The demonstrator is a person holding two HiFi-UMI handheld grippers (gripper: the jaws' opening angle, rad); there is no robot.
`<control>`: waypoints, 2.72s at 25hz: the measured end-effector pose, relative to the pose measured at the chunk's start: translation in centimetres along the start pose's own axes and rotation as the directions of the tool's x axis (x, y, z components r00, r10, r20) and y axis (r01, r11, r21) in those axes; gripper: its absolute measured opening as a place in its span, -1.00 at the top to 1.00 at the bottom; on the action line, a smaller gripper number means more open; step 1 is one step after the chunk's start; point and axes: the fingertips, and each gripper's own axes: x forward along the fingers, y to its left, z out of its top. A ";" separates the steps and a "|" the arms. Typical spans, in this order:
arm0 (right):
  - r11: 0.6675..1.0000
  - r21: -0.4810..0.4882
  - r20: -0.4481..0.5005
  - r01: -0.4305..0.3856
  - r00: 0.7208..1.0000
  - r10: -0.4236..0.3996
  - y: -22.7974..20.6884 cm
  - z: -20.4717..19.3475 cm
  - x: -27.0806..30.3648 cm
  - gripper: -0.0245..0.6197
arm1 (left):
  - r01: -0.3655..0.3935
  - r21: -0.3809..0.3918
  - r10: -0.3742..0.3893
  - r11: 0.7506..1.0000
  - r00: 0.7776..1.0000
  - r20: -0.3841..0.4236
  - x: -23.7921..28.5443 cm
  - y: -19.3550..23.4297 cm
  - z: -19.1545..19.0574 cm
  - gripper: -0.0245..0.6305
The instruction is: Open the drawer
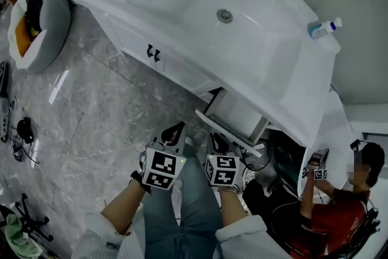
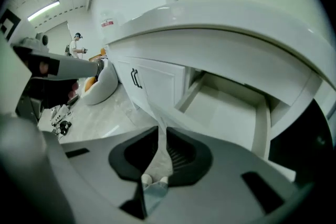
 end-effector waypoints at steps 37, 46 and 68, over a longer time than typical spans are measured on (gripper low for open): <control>0.889 -0.239 0.519 -0.391 0.722 0.457 5.8 30.8 -29.2 0.89 | 0.059 0.028 -0.065 0.998 0.911 0.408 -16.7 -10.1 28.5 0.87; 0.887 -0.263 0.523 -0.379 0.717 0.461 3.4 30.5 -30.9 0.90 | 0.065 0.046 -0.078 0.997 0.916 0.395 -15.9 -12.0 29.4 0.87; 0.889 -0.257 0.498 -0.378 0.737 0.457 3.2 30.1 -30.3 0.90 | 0.094 0.078 -0.117 0.992 0.917 0.381 -15.4 -13.1 29.3 0.87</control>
